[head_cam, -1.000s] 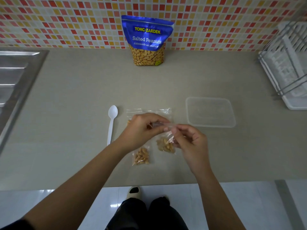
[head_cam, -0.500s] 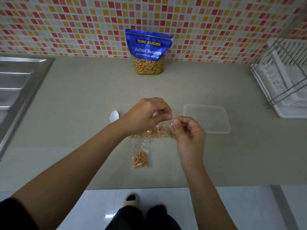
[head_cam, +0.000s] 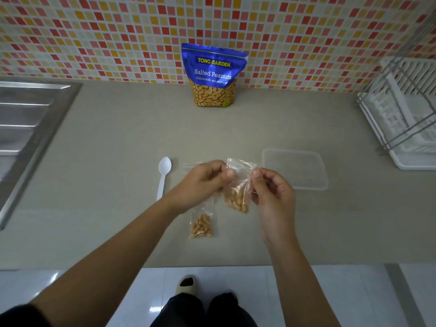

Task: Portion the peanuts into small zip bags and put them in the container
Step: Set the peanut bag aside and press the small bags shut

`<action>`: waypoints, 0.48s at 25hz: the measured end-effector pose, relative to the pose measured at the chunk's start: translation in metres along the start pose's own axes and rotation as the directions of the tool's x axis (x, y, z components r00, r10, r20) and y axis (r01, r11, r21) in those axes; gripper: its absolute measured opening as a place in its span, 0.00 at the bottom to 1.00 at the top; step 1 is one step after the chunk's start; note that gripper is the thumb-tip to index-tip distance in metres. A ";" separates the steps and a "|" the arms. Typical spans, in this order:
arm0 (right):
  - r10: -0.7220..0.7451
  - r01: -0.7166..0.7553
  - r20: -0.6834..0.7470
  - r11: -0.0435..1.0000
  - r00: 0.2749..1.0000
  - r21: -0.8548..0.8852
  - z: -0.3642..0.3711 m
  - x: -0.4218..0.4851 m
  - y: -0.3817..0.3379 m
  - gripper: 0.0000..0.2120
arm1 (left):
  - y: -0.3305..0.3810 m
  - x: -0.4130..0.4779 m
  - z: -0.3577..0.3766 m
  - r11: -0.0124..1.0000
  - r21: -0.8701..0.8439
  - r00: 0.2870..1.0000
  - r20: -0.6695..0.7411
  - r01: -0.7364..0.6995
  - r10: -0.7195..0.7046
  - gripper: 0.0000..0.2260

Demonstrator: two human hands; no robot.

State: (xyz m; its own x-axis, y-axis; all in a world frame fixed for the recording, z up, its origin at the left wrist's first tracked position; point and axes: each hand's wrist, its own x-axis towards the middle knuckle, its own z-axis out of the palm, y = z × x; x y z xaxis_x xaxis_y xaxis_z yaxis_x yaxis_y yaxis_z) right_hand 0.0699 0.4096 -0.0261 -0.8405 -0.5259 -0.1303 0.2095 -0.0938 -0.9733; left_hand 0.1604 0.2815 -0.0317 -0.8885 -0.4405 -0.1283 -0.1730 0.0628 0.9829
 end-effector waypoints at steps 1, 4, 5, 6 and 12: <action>0.033 -0.033 -0.003 0.999 0.999 0.004 -0.003 0.004 0.005 0.04 | -0.008 -0.009 0.011 0.984 -0.157 0.996 0.035 0.089 -0.084 0.07; 0.142 -0.145 -0.032 0.972 0.989 -0.183 -0.015 0.016 0.033 0.04 | -0.035 -0.027 0.040 0.888 -0.377 0.958 -0.002 0.265 -0.287 0.05; 0.142 -0.147 -0.037 0.940 0.989 -0.309 -0.020 0.019 0.045 0.06 | -0.044 -0.031 0.048 0.869 -0.372 0.925 -0.064 0.326 -0.374 0.05; 0.133 -0.131 -0.027 0.888 0.991 -0.441 -0.024 0.020 0.058 0.07 | -0.052 -0.034 0.055 0.868 -0.316 0.885 -0.142 0.384 -0.443 0.05; 0.098 -0.055 0.012 0.654 0.995 -0.755 -0.029 0.018 0.100 0.05 | -0.068 -0.038 0.081 0.732 0.541 0.891 -0.406 0.414 -0.204 0.14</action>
State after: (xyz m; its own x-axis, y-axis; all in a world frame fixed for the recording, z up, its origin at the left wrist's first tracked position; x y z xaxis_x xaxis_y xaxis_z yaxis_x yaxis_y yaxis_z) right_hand 0.0615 0.4149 -0.1316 -0.8099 -0.5428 -0.2224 -0.1938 0.6056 -0.7718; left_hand 0.1717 0.3661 -0.1039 -0.5838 -0.7687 -0.2613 -0.7246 0.3483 0.5947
